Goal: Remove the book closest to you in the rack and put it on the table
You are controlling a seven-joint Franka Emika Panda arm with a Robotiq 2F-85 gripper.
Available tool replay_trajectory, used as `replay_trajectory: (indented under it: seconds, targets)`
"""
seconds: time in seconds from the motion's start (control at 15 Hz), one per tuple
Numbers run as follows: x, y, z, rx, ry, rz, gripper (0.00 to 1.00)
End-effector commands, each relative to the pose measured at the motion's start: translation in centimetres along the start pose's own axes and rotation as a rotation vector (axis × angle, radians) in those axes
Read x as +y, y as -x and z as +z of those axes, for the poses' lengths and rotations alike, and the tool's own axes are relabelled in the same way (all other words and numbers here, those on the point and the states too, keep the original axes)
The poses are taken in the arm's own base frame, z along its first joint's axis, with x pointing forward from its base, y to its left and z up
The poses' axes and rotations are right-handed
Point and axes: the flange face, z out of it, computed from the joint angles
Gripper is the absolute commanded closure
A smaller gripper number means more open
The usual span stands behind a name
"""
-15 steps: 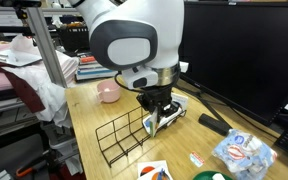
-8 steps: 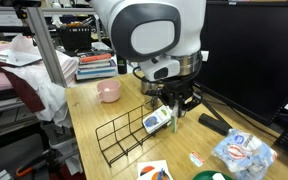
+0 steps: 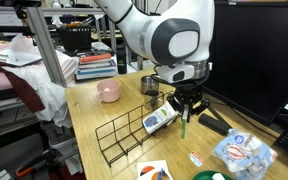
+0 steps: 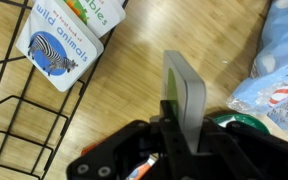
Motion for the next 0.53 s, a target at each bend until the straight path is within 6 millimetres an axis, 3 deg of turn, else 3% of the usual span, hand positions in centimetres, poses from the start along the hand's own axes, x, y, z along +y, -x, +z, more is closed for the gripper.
replay_trajectory:
  seconds: [0.0,0.47]
  targets:
    - [-1.0,2.1,1.4,0.073,0.029,-0.031,0.96]
    - [-1.5,4.9,5.7,0.129,0.059,-0.054,0.96]
